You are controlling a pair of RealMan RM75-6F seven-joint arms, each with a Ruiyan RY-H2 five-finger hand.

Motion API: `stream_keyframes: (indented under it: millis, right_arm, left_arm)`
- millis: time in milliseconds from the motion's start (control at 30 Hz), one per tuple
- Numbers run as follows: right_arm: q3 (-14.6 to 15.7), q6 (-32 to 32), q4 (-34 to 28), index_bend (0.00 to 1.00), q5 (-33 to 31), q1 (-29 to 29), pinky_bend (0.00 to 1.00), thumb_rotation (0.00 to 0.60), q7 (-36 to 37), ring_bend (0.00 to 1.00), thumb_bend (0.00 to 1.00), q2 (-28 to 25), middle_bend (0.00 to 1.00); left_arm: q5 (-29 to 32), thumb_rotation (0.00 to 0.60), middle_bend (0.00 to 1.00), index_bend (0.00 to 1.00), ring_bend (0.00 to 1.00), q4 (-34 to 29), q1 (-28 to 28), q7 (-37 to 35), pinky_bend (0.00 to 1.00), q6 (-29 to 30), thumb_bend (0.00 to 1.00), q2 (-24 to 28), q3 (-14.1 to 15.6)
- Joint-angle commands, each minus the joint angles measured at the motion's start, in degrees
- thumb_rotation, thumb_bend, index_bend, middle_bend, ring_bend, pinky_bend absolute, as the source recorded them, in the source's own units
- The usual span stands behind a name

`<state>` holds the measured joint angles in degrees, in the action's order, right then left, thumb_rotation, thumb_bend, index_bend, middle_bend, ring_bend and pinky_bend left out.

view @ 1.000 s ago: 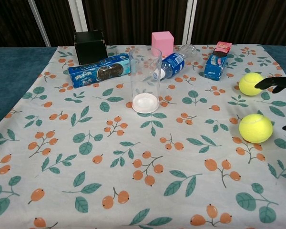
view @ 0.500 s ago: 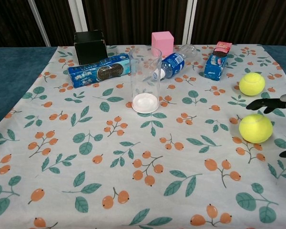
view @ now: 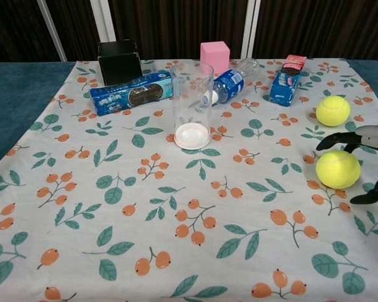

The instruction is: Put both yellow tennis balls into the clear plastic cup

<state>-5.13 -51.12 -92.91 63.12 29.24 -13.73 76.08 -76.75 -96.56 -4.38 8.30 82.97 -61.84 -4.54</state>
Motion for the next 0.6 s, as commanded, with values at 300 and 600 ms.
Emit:
stream_keyframes:
  millis: [300,600]
  right_arm:
    - [0.1,-1.3,1.3,0.33,0.1,0.2,0.05,0.6,0.2,0.4,0.25,1.7,0.3]
    - [-0.1,-3.0,3.2,0.43,0.4,0.3,0.06,0.6,0.3,0.53,0.39,3.8,0.43]
  left_arm:
    - [0.1,0.6,0.0,0.0,0.0,-0.2,0.0,0.0,0.0,0.0,0.02,0.1,0.0]
    - [0.2,0.6,0.0,0.0,0.0,-0.4,0.0,0.0,0.0,-0.1,0.02,0.3,0.0]
